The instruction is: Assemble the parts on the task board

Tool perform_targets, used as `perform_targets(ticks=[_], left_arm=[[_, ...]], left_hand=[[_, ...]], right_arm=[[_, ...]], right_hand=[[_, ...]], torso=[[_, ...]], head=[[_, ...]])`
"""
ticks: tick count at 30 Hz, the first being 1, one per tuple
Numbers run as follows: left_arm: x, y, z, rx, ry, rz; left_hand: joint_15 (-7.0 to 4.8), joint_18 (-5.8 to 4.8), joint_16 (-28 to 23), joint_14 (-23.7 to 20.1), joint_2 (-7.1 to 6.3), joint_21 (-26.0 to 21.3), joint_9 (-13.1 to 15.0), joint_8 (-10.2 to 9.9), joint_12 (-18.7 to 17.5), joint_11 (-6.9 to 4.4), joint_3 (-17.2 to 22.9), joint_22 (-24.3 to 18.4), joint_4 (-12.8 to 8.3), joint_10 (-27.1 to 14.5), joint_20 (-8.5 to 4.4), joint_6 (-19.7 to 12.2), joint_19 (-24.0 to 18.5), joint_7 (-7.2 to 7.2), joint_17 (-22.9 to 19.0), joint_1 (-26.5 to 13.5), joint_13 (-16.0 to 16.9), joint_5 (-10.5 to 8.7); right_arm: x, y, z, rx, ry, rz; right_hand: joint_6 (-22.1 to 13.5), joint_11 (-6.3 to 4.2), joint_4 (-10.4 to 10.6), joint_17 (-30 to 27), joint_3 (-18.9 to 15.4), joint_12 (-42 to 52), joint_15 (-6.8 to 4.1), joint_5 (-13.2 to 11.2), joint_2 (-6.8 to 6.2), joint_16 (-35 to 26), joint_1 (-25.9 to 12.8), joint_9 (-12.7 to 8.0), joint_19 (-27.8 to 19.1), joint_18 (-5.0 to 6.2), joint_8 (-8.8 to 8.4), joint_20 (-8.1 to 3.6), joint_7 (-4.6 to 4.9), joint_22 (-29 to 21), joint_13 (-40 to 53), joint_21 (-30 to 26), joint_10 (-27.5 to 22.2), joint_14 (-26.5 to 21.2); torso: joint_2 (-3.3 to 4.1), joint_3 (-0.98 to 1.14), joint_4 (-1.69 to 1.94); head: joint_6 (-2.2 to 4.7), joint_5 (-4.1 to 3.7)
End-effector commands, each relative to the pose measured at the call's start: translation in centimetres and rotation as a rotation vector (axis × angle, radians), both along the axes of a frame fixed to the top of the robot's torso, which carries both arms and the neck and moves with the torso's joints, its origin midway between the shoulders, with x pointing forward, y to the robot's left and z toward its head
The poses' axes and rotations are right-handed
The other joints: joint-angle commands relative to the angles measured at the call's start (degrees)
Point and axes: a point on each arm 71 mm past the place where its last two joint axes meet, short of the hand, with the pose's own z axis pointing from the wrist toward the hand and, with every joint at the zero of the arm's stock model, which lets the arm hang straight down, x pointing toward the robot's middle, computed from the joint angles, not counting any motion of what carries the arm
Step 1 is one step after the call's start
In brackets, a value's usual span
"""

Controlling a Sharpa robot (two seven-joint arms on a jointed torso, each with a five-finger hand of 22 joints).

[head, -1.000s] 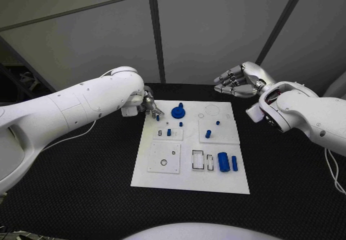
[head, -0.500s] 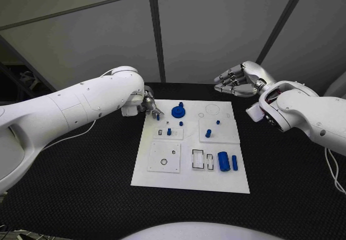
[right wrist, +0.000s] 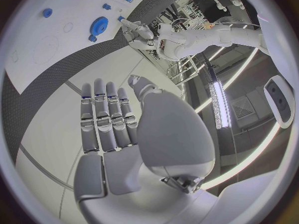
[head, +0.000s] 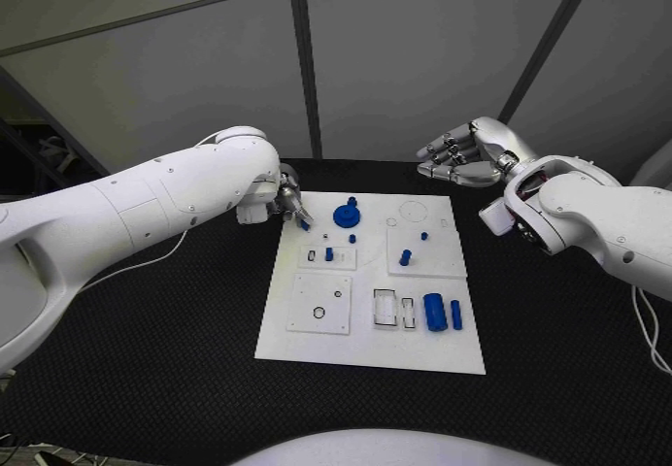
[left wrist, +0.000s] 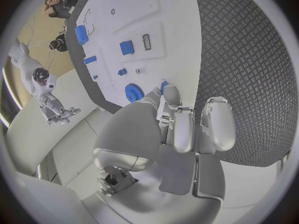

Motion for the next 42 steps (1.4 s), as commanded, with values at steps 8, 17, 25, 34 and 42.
perform_targets(ticks=[8, 17, 25, 34, 42], left_arm=[[-0.1, 0.2, 0.2, -0.079, -0.013, 0.019], [-1.1, 1.5, 0.5, -0.194, -0.004, 0.086], [-2.7, 2.6, 0.9, -0.260, -0.028, 0.120], [-5.1, 2.8, 0.3, -0.274, -0.079, 0.128], [-6.5, 1.9, -0.7, -0.214, -0.109, 0.072]], left_hand=[[0.46, 0.73, 0.10, 3.40, -5.51, -0.30, 0.67, 1.27, -0.57, 0.44, 21.64, 1.20, -5.54, 0.40, 0.27, 0.08, 0.11, 0.28, 5.78, -6.28, -1.99, 0.61], [0.11, 0.69, 0.39, 3.52, -9.00, -0.18, 2.64, 4.41, 0.03, -0.12, 30.25, 1.78, -9.39, 1.24, -0.05, 0.48, 0.34, -0.16, 6.05, -11.93, -2.17, 6.61], [-0.33, 0.56, 0.50, 3.58, -10.61, 0.33, 4.17, 7.02, 1.08, -0.67, 33.07, 2.47, -11.22, 2.67, -0.44, 0.56, 0.72, -0.71, 6.18, -15.42, -1.24, 12.14], [-0.71, 0.39, 0.58, 3.62, -11.65, 0.98, 5.12, 8.98, 2.40, -1.15, 34.54, 3.22, -12.53, 4.27, -0.80, 0.77, 1.15, -1.24, 6.26, -17.50, 0.22, 15.60], [-0.79, 0.36, 0.59, 3.63, -11.84, 1.10, 5.29, 9.40, 2.67, -1.27, 34.86, 3.36, -12.82, 4.64, -0.88, 0.85, 1.23, -1.36, 6.27, -17.87, 0.52, 15.89]], right_arm=[[0.0, 0.0, 0.1, 0.001, 0.005, 0.005], [0.1, -0.1, 0.0, -0.001, 0.006, 0.003], [0.1, -0.1, 0.0, -0.002, 0.007, 0.000], [0.2, -0.2, 0.0, -0.002, 0.008, -0.001], [0.2, -0.1, -0.1, -0.003, 0.009, 0.001]], right_hand=[[0.08, 0.27, -0.14, -0.11, -0.07, -0.36, 0.37, 0.28, 0.20, -0.32, -0.09, 0.09, 0.10, 0.70, -0.23, 0.29, 0.30, -0.10, -0.07, -0.32, 0.04, -0.04], [0.08, 0.27, -0.15, -0.11, -0.06, -0.36, 0.37, 0.32, 0.20, -0.33, -0.07, 0.09, 0.11, 0.70, -0.23, 0.29, 0.30, -0.11, -0.08, -0.34, 0.05, -0.04], [0.09, 0.27, -0.16, -0.12, -0.05, -0.36, 0.37, 0.36, 0.20, -0.34, -0.06, 0.09, 0.12, 0.71, -0.23, 0.29, 0.30, -0.13, -0.09, -0.36, 0.05, -0.03], [0.09, 0.27, -0.16, -0.13, -0.05, -0.35, 0.36, 0.47, 0.20, -0.37, -0.06, 0.09, 0.15, 0.71, -0.23, 0.30, 0.30, -0.16, -0.11, -0.40, 0.05, -0.02], [0.10, 0.27, -0.16, -0.14, -0.04, -0.35, 0.36, 0.60, 0.21, -0.39, -0.06, 0.10, 0.18, 0.71, -0.24, 0.30, 0.31, -0.19, -0.13, -0.46, 0.05, 0.01]], torso=[[-0.08, 0.04, 0.01], [-0.10, 0.01, 0.19], [-0.09, 0.04, 0.12], [-0.05, -0.03, 0.09], [-0.03, 0.00, -0.07]], head=[[-0.18, 0.15], [-0.08, 0.35], [-0.03, 0.58], [-0.08, 0.95], [-0.17, 1.09]])
